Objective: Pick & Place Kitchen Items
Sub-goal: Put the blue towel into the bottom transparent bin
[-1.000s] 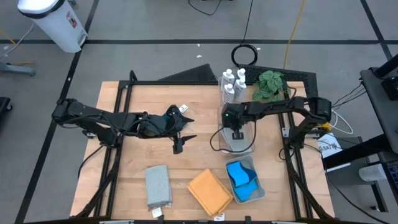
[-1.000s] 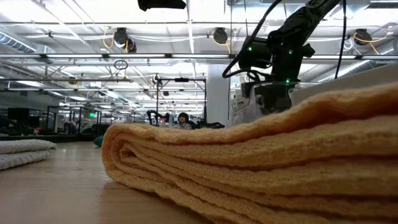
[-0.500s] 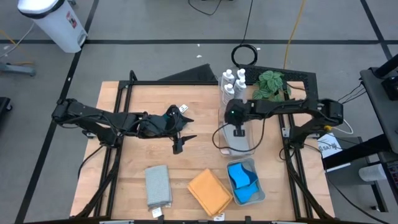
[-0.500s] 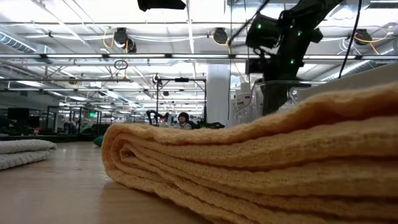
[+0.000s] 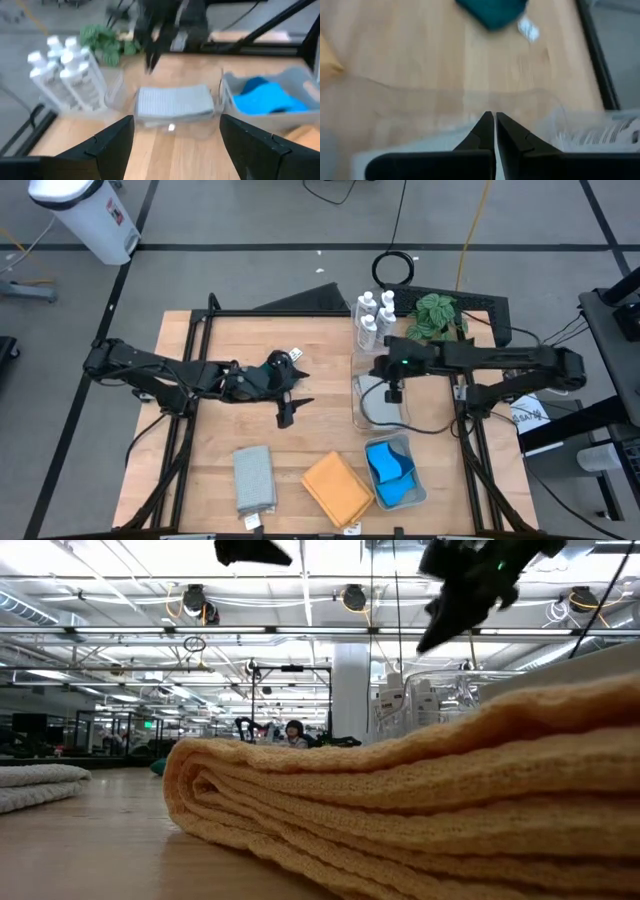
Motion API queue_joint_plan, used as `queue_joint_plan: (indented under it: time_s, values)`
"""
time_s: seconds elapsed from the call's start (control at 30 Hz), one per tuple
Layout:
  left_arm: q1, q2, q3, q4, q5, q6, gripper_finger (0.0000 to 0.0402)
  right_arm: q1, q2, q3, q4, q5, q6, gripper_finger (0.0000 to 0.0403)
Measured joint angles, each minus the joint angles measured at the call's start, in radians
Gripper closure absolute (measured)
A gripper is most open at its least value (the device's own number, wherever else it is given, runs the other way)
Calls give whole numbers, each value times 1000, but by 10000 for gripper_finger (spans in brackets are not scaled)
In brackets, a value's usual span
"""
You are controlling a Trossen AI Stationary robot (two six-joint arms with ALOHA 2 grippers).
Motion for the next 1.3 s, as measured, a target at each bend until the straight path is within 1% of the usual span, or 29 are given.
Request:
queue_joint_plan:
  time_s: [0.1, 0.23, 0.3, 0.37, 0.4, 0.47, 0.63, 0.77, 0.87, 1.0, 1.17, 1.23, 1.3]
  values:
    - [10, 11, 0, -77, -25, -65, 107, 33, -76, 0, 21, -3, 36, 403]
    - [46, 32, -1, -203, -40, -147, 107, 81, -142, -3, 63, 0, 70, 403]
    - [70, 40, -5, -284, -53, -211, 108, 106, -165, -24, 116, -3, 90, 403]
    - [98, 56, -15, -318, -59, -283, 108, 127, -184, -57, 172, 1, 100, 403]
    - [108, 58, -25, -346, -60, -305, 108, 137, -190, -78, 208, 3, 99, 403]
    - [127, 70, -61, -395, -63, -302, 108, 157, -203, -125, 283, 9, 83, 403]
    - [151, 78, -182, -439, -33, -180, 108, 179, -217, -247, 442, 2, 8, 403]
    - [151, 81, -298, -435, 28, 4, 108, 178, -220, -316, 559, 3, -41, 403]
    - [150, 79, -378, -409, 26, 141, 108, 178, -228, -332, 599, 2, -63, 403]
    - [161, 79, -488, -296, -41, 242, 108, 178, -237, -332, 618, 2, -65, 403]
    - [178, 79, -577, -154, -199, 358, 108, 178, -238, -332, 629, 2, -66, 403]
    - [187, 79, -604, -81, -225, 404, 108, 178, -238, -332, 638, 2, -68, 403]
    - [199, 78, -628, -6, -227, 440, 108, 178, -238, -332, 640, 2, -68, 403]
